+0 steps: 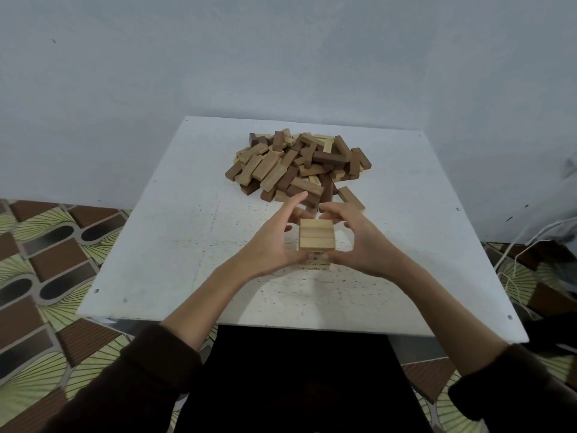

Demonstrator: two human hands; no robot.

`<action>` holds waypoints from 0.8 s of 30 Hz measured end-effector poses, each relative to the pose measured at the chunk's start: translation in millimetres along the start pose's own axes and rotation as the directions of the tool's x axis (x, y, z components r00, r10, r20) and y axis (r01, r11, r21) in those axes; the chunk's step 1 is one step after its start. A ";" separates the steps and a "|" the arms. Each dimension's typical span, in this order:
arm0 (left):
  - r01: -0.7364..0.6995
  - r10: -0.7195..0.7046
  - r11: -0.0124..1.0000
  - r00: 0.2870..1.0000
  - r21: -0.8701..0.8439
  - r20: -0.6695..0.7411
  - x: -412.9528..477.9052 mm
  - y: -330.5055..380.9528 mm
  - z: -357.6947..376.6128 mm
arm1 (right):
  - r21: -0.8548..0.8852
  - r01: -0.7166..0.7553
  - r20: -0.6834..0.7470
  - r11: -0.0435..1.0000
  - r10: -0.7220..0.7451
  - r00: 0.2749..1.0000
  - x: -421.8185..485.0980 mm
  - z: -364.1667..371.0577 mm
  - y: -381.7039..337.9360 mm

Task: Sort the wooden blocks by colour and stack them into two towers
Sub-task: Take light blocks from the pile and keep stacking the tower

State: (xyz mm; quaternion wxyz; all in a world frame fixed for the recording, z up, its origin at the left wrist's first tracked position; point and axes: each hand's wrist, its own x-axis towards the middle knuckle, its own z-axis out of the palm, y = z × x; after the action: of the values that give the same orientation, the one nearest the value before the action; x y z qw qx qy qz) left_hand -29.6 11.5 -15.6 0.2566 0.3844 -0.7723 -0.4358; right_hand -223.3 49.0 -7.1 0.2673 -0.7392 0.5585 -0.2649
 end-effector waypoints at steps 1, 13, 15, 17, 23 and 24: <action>-0.001 0.001 1.000 1.000 -0.002 -0.001 0.3 -0.5 0.3 | 0.002 0.001 0.002 1.000 -0.001 1.000 0.6 0.9 0.1; 0.007 -0.007 1.000 1.000 0.003 -0.007 1.7 -3.4 1.6 | 0.037 0.034 -0.020 0.999 -0.033 0.999 1.7 3.2 -3.2; 0.008 -0.008 1.000 1.000 0.007 -0.005 2.1 -3.8 1.5 | 0.038 0.030 -0.021 0.999 -0.029 0.999 1.8 3.5 -2.7; 0.009 -0.009 1.000 1.000 0.010 -0.004 2.3 -4.3 1.3 | 0.039 0.021 -0.017 0.999 -0.021 1.000 2.2 3.7 -1.7; 0.025 -0.025 1.000 1.000 -0.009 -0.007 0.9 -5.9 2.9 | 0.051 -0.008 -0.006 0.999 0.009 1.000 2.3 4.4 -1.7; 0.021 -0.021 0.999 1.000 -0.026 -0.002 0.2 -5.0 3.3 | 0.062 -0.014 -0.003 0.998 0.014 1.000 1.6 4.1 -1.8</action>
State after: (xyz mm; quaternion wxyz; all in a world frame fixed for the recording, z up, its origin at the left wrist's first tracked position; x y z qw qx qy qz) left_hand -30.2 11.3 -21.6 0.2580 0.3897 -0.7621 -0.4480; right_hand -218.9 48.3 -8.7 0.2908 -0.7261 0.5559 -0.2815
